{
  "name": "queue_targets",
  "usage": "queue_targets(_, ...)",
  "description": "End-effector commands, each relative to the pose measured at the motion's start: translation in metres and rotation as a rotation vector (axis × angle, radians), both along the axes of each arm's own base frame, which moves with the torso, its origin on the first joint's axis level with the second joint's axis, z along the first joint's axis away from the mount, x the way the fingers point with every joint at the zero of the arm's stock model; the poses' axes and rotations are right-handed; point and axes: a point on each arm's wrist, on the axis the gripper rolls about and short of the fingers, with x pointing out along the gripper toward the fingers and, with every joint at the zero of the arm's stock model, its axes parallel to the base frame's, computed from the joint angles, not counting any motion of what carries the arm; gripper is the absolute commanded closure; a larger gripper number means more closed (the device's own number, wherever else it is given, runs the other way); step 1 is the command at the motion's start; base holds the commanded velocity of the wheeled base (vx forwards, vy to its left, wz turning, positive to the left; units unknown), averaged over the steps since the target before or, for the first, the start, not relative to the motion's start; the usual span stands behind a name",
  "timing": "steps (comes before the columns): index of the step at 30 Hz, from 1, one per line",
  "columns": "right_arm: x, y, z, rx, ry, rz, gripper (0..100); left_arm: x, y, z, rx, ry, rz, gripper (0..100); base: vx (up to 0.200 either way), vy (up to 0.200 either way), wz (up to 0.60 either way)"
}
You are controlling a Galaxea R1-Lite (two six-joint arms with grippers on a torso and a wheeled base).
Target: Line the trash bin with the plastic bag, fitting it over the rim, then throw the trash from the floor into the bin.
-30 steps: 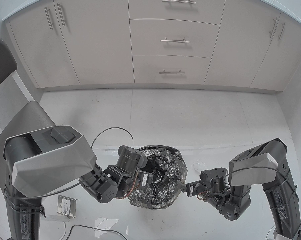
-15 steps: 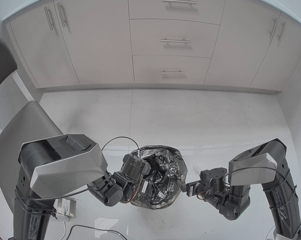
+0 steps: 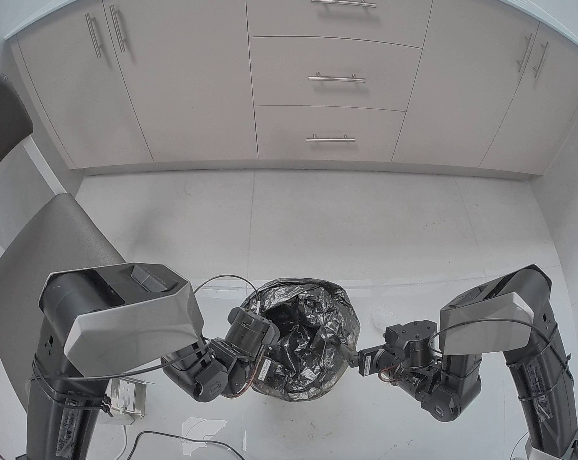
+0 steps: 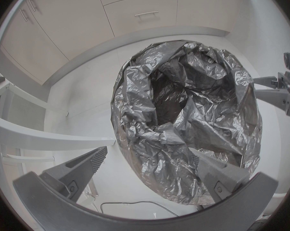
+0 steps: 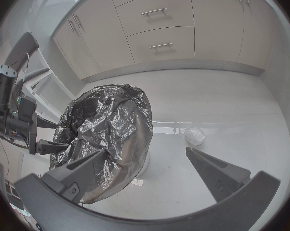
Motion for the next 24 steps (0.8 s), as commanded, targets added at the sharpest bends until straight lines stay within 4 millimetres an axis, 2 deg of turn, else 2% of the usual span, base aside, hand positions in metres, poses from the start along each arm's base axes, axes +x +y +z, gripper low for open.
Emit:
queue_targets(1,0.0,0.001,0.002,0.009,-0.015,0.0,0,0.002,0.005,-0.008,0.018,0.018,0.009,0,0.0,0.0,0.0)
queue_targets(7,0.001,0.001,0.002,0.011,-0.017,0.0,0,0.007,0.008,-0.007,0.034,0.033,0.017,0,0.0,0.0,0.0)
queue_targets(15,0.001,0.0,0.0,0.008,-0.013,-0.002,0,0.013,0.004,-0.003,0.076,0.144,0.062,0,0.0,0.0,0.0)
queue_targets(24,0.001,-0.001,0.001,0.008,-0.012,-0.005,0,0.017,0.001,0.006,0.049,0.124,0.075,0,0.0,0.0,0.0)
